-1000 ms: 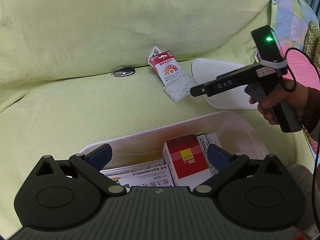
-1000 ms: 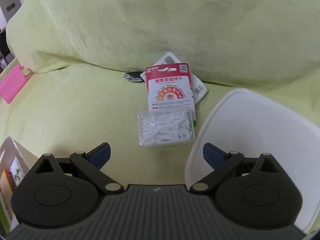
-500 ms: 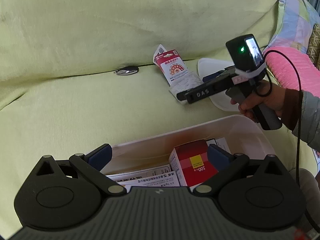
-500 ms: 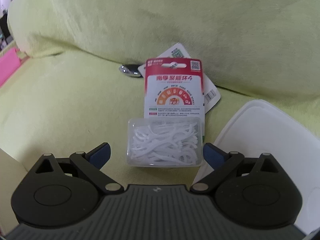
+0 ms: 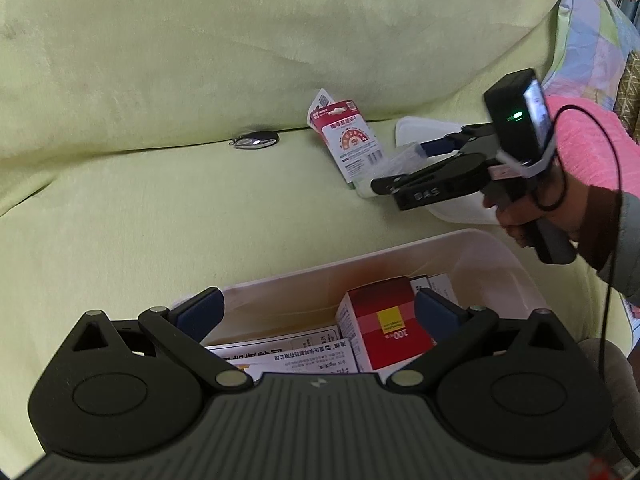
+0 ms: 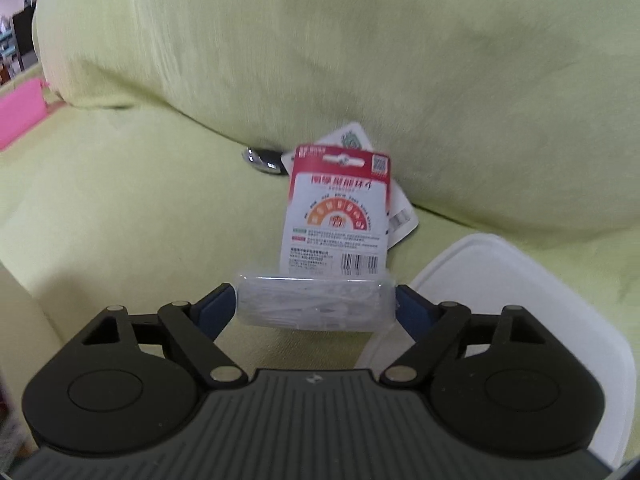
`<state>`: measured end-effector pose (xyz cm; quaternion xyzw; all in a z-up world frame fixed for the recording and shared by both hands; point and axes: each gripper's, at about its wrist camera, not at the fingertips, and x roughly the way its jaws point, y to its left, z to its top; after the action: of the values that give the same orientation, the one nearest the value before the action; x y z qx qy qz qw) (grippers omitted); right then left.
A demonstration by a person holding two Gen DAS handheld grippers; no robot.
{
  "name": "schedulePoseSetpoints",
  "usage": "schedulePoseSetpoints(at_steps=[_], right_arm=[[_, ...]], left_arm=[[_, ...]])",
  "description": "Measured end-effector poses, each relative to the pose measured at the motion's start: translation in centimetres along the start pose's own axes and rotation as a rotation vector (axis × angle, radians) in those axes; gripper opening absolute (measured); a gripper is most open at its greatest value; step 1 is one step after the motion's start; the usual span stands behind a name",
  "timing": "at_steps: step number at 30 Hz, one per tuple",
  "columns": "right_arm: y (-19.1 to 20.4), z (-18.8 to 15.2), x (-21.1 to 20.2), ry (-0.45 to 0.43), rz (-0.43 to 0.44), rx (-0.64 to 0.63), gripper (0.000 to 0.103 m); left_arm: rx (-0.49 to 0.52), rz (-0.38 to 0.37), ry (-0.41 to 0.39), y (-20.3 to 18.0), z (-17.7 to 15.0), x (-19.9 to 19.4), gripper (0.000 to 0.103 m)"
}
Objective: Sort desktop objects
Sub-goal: 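Carry the floss-pick box with the right gripper and lower it into the bin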
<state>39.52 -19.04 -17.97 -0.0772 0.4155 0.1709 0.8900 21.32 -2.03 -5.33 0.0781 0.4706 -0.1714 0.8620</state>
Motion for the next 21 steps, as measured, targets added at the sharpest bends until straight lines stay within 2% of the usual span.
schedulePoseSetpoints(at_steps=[10,15,21], right_arm=[[-0.1,0.3,-8.8,-0.095,0.036,-0.005,0.084],[1.4,-0.1,-14.1,-0.103,0.073,-0.127,0.084],[4.1,-1.3,-18.5,-0.044,0.153,-0.306,0.084]], left_arm=[[0.025,-0.017,-0.037,-1.9,-0.7,-2.8,0.102],[0.035,-0.016,-0.039,-2.8,-2.0,-4.4,0.102],[0.042,-0.036,-0.034,-3.7,-4.0,-6.0,0.102]])
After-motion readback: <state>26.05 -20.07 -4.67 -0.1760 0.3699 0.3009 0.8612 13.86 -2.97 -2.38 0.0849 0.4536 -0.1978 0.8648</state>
